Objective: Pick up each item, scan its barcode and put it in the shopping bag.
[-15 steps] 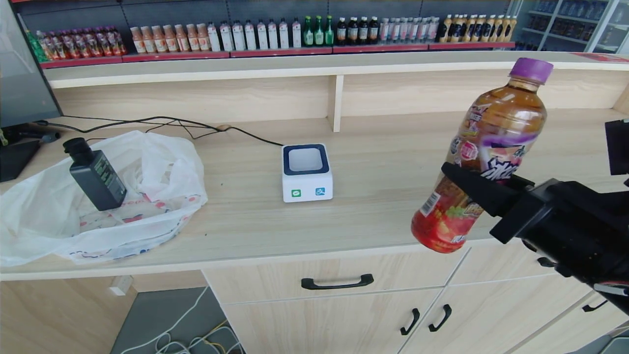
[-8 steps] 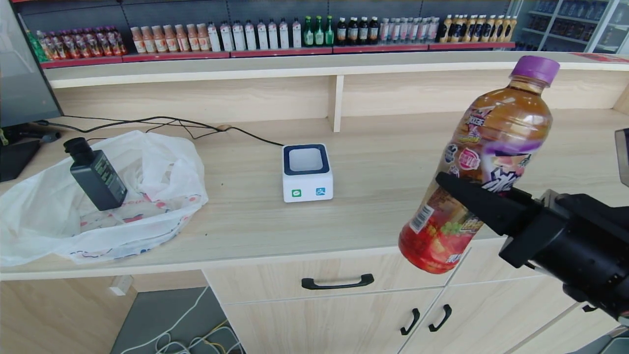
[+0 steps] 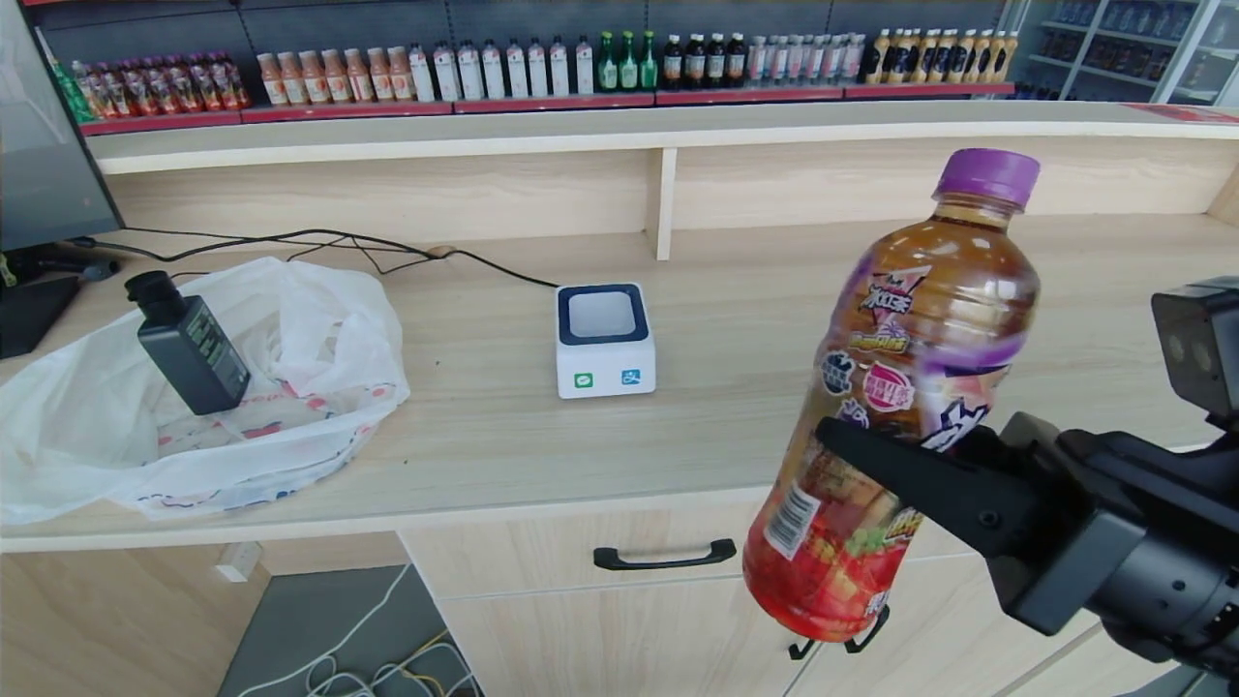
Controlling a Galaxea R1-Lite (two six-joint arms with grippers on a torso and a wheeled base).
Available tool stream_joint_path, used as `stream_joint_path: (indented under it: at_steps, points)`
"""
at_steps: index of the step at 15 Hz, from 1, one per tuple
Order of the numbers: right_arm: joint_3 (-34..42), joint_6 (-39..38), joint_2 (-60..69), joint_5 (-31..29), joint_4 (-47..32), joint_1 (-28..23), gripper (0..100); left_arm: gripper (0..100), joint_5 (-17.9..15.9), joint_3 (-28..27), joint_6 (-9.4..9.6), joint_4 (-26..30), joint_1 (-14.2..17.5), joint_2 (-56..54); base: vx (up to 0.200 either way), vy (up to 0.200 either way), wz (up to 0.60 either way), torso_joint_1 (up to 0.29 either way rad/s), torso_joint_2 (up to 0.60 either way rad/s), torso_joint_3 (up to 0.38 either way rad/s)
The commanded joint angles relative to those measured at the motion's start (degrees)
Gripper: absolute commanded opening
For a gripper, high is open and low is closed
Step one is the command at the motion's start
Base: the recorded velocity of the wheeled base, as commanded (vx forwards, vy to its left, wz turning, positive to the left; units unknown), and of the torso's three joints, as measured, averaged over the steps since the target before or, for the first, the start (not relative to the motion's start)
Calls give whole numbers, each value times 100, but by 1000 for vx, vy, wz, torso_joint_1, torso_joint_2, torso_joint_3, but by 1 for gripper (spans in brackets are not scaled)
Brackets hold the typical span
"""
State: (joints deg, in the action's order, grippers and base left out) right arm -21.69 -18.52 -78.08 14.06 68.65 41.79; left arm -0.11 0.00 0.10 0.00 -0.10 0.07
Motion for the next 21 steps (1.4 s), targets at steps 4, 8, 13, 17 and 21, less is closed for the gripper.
stream_joint_path:
  at_steps: [4, 8, 13, 17, 21]
  points:
    - [165, -618, -76, 405, 386, 444, 0, 100, 2, 0, -1, 0, 1, 1, 0, 0, 0, 0, 0, 0]
    - [270, -1347, -234, 493, 1142, 840, 0, 100, 2, 0, -1, 0, 1, 1, 0, 0, 0, 0, 0, 0]
    - [358, -2077, -621, 713, 2135, 989, 0, 100, 2, 0, -1, 0, 1, 1, 0, 0, 0, 0, 0, 0]
    - [156, -2314, -700, 765, 2135, 1200, 0, 100, 2, 0, -1, 0, 1, 1, 0, 0, 0, 0, 0, 0]
    - [-239, -2701, -735, 765, 2135, 1288, 0, 100, 2, 0, -1, 0, 1, 1, 0, 0, 0, 0, 0, 0]
